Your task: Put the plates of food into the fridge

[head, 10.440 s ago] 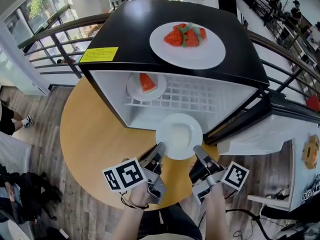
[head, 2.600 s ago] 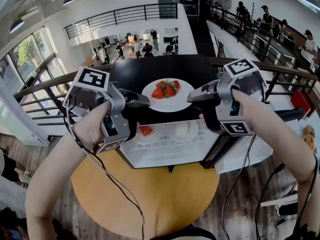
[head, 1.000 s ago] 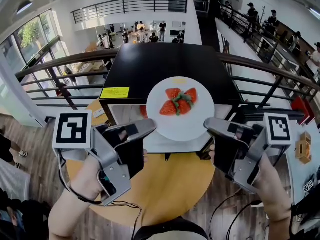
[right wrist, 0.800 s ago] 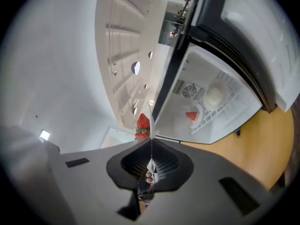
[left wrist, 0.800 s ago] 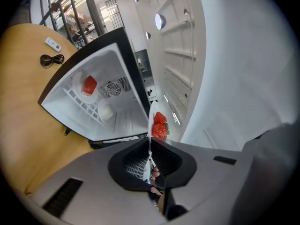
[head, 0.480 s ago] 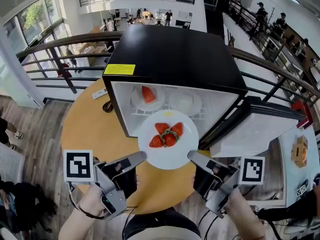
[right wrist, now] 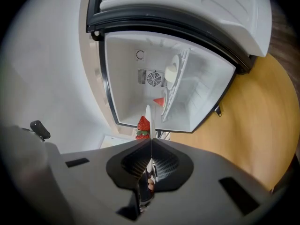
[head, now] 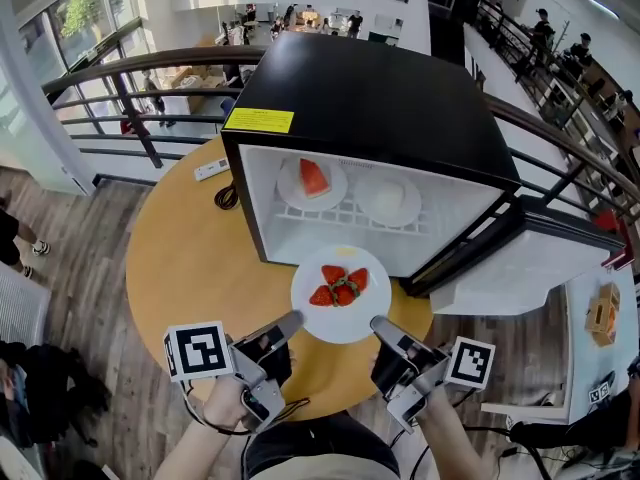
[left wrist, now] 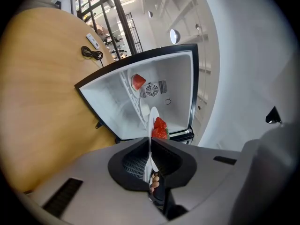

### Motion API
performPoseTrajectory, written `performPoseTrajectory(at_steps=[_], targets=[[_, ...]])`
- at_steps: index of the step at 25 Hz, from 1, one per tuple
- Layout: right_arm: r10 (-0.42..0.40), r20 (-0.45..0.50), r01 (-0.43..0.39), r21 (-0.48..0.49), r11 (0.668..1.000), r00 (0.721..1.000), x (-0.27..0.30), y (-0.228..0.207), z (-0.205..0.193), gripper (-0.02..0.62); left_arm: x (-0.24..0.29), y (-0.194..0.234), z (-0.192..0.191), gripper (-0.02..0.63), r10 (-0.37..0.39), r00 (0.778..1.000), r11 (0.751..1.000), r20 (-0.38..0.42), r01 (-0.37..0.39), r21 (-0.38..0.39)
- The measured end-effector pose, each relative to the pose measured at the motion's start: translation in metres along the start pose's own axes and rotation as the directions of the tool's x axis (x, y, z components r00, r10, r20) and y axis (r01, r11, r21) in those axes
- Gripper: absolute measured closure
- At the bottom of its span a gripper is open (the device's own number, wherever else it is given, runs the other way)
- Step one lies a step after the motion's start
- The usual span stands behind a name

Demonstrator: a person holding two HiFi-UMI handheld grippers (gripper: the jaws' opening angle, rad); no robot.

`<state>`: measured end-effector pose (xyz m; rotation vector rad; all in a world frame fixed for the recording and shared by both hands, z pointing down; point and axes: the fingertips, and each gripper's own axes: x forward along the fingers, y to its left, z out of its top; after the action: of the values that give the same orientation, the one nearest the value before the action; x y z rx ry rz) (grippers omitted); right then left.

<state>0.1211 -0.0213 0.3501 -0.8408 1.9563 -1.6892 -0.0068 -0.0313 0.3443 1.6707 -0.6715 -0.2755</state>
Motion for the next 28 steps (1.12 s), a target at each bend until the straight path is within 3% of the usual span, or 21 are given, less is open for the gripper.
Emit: performPoseTrajectory(at_steps=[4, 9, 13, 22, 28], targets=[[-0.017, 0.010, 0.017, 0.020, 1.000, 1.000, 0.001, -0.034, 0.005, 0.578, 0.014, 0.029, -0.007, 0.584, 0.036, 0.999, 0.999, 0.032, -0.036, 0.006], [-0.058, 0.042, 0.055, 0.066, 0.996, 0.997, 0.004, -0.084, 0.007, 0.578, 0.032, 0.077, -0.014, 0.584, 0.091, 0.994, 0.994, 0.060, -0.087, -0.069], [-0.068, 0.065, 0.063, 0.080, 0.995, 0.996, 0.008, -0.115, 0.014, 0.578, 0.050, 0.104, -0.013, 0.584, 0.111, 0.991, 0.991, 0.076, -0.105, -0.086], [-0.077, 0.083, 0.076, 0.023, 0.997, 0.994, 0.028, -0.148, 0.039, 0.578, 0.085, 0.142, 0.003, 0.584, 0.154, 0.984, 0.986, 0.089, -0.147, -0.084], [-0.085, 0.142, 0.068, 0.118, 0.991, 0.986, 0.040, -0.176, 0.053, 0.578, 0.107, 0.160, 0.021, 0.584, 0.163, 0.979, 0.982, 0.122, -0.149, -0.119]])
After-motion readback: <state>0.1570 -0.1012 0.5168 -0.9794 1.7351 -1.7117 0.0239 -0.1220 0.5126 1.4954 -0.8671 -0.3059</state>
